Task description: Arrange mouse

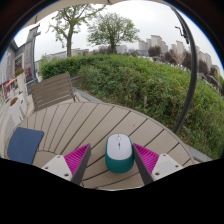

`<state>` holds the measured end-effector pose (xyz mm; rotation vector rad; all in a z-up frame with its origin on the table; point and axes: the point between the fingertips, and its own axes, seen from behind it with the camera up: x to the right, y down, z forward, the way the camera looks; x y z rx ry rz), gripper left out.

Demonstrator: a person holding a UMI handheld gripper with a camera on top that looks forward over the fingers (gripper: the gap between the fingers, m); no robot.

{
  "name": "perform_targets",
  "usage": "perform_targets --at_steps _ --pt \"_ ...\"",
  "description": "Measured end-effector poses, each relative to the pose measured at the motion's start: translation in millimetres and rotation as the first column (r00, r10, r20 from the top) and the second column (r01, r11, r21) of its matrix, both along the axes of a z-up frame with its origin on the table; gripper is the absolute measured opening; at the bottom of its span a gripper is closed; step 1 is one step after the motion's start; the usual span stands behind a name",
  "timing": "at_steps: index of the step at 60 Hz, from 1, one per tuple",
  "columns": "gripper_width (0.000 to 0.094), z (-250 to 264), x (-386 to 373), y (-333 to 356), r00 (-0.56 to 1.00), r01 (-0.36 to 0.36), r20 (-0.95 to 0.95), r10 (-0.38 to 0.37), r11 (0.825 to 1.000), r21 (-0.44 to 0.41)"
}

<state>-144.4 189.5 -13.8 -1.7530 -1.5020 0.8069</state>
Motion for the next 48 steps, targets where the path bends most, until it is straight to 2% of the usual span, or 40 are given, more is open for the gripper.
perform_targets --at_steps 8,10,12,20,26,30,33,40,48 --pt "0.0791 -0.4 -2.5 4.5 1.0 0.02 0.011 -0.02 1.0 0.011" --pt "0.0691 -1.5 -2.1 8.6 0.999 0.032 0.019 -0.033 0.999 0.028" --pt "0.0445 -1.2 -3.9 10.9 0.999 0.034 0.02 -0.035 0.999 0.04" --pt "0.0421 2.7 -7.6 13.0 0.997 0.052 0.048 -0.054 0.997 0.052" --pt "0.0403 40.5 -8.2 -2.0 0.998 0.057 0.02 -0.057 0.998 0.026" --pt "0.0403 69.0 -14.2 -25.1 0.999 0.034 0.001 -0.034 0.999 0.017" --pt "0.0403 92.9 -15.5 -50.4 0.999 0.023 -0.022 -0.023 1.0 -0.014" --pt "0.0402 119.2 -22.1 -130.6 0.997 -0.053 -0.054 0.049 0.997 -0.064" --pt "0.0403 106.9 -18.6 -234.2 0.993 -0.118 -0.042 0.114 0.987 -0.112"
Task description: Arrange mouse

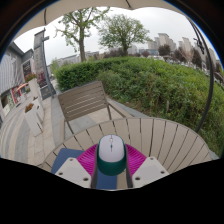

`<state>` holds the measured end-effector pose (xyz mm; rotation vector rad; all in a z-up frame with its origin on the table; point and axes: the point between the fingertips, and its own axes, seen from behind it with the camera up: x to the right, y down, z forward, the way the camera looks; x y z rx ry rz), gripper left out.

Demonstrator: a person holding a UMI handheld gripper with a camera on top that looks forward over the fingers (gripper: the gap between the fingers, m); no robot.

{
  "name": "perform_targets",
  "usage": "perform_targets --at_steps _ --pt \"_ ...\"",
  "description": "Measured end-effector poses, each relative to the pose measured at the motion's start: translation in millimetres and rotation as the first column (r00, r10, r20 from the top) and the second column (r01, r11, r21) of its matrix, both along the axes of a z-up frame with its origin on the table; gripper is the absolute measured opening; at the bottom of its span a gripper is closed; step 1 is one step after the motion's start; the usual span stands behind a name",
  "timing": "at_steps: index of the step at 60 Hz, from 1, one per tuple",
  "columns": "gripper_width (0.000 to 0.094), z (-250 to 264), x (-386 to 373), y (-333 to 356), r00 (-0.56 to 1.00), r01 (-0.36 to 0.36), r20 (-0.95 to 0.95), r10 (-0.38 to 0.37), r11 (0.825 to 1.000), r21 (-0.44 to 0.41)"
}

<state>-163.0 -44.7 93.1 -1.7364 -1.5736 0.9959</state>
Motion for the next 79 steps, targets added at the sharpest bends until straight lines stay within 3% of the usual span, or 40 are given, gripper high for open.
perform_targets --at_steps 9,17,23,25,29,32,52,63,79 --pt "0.0402 -50.1 13.8 -85.6 0.997 -0.036 0.07 0.037 0.999 -0.009" --pt "0.0404 -90.5 31.4 -110.4 0.994 -0.01 0.108 0.006 0.999 0.04" --pt "0.0488 -101.1 37.1 -113.5 0.994 0.007 0.106 -0.015 0.997 0.074" --pt "0.054 -102.4 41.1 -113.0 0.992 0.001 0.129 -0.014 0.995 0.095" --pt "0.0867 -98.0 50.2 -112.0 0.986 0.014 0.165 -0.03 0.995 0.097" --pt "0.0831 -81.8 60.9 -111.2 0.983 0.02 0.177 -0.036 0.996 0.09" --pt "0.0854 36.8 225.7 -101.7 0.952 0.018 0.299 -0.061 0.989 0.147" --pt "0.0853 61.8 288.9 -103.4 0.946 0.038 0.312 -0.084 0.988 0.15" --pt "0.0851 61.6 310.4 -99.6 0.942 0.074 0.314 -0.12 0.985 0.156"
